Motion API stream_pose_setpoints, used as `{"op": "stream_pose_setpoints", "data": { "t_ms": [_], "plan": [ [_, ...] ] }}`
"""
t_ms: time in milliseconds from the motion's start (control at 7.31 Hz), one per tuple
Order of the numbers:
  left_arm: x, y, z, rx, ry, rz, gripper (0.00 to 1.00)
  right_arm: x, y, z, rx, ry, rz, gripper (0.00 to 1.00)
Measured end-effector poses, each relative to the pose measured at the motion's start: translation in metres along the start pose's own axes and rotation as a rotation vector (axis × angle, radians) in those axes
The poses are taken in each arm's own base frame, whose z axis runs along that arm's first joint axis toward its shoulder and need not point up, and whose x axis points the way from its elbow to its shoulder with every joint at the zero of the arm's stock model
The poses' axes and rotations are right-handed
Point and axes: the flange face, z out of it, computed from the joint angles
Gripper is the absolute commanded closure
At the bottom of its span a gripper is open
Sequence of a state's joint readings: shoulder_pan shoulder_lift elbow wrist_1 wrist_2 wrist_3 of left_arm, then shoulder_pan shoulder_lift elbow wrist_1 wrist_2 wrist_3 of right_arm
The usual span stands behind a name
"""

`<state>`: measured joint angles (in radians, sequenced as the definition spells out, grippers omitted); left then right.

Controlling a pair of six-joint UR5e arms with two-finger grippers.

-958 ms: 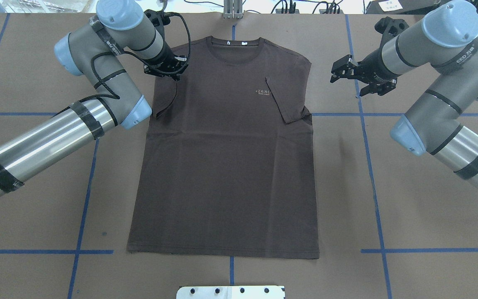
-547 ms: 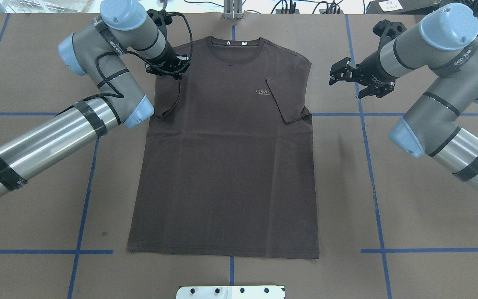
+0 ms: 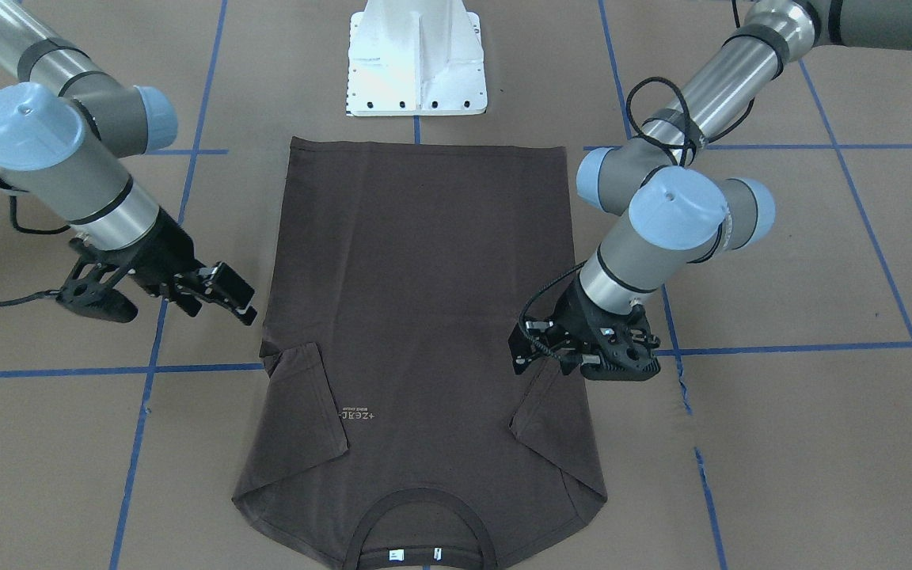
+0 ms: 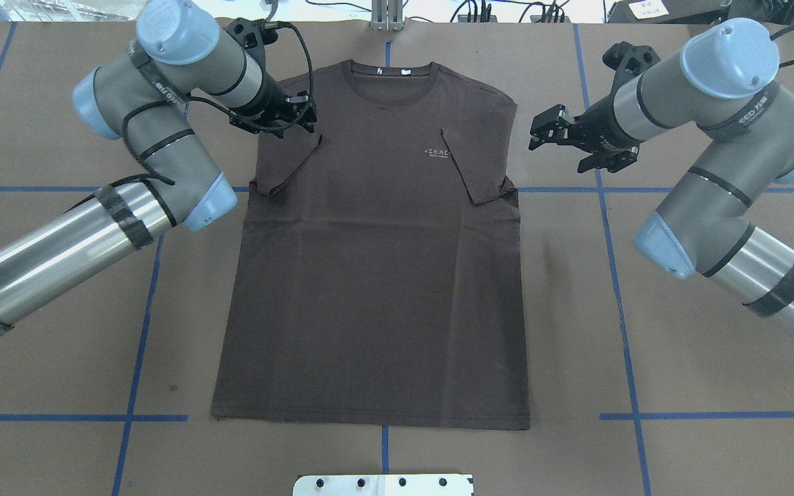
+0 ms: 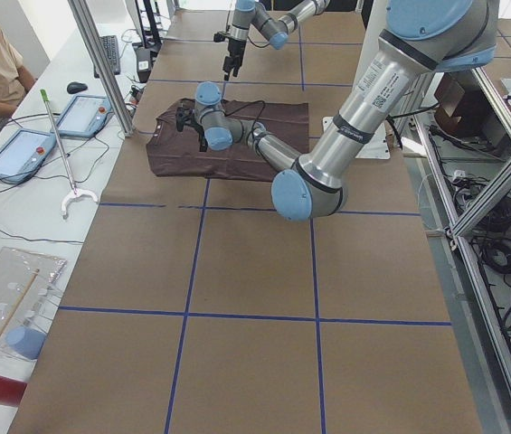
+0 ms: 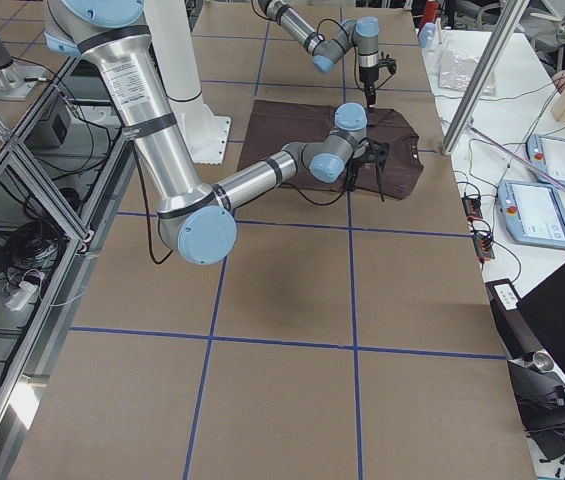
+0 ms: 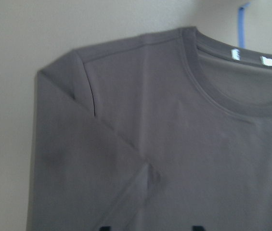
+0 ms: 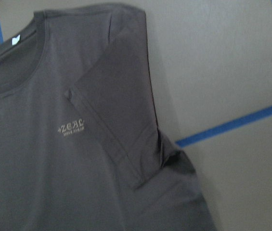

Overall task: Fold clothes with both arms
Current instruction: 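Move both grippers to the shirt's bottom hem corners nearest the robot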

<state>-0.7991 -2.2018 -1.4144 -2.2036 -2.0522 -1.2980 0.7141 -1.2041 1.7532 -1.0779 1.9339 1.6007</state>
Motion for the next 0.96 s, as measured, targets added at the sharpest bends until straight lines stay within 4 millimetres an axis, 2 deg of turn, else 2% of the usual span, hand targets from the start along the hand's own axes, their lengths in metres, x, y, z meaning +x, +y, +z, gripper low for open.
{"op": "stream_pose_setpoints", "data": {
  "t_ms": [137, 274, 411, 547, 684, 821, 958],
  "plan": [
    [-0.003, 0.023, -0.007, -0.015, 0.017, -0.023, 0.20, 0.009, 0.064, 0.011, 0.011, -0.001, 0.034, 0.02],
    [-0.008, 0.043, -0.009, -0.039, 0.023, -0.033, 0.21, 0.026, 0.122, 0.015, 0.011, 0.006, 0.061, 0.05],
    [-0.022, 0.057, -0.011, -0.060, 0.017, -0.042, 0.21, 0.054, 0.176, 0.014, 0.019, 0.022, 0.085, 0.08],
    [-0.038, 0.065, -0.013, -0.069, 0.006, -0.050, 0.18, 0.078, 0.221, 0.010, 0.034, 0.047, 0.112, 0.11],
    [-0.048, 0.071, -0.017, -0.070, 0.000, -0.056, 0.16, 0.094, 0.259, 0.007, 0.057, 0.087, 0.141, 0.15],
    [-0.051, 0.076, -0.020, -0.072, 0.000, -0.067, 0.16, 0.104, 0.289, 0.004, 0.088, 0.134, 0.154, 0.17],
    [-0.050, 0.080, -0.020, -0.076, 0.003, -0.086, 0.14, 0.109, 0.305, 0.001, 0.106, 0.168, 0.160, 0.19]
  ]
}}
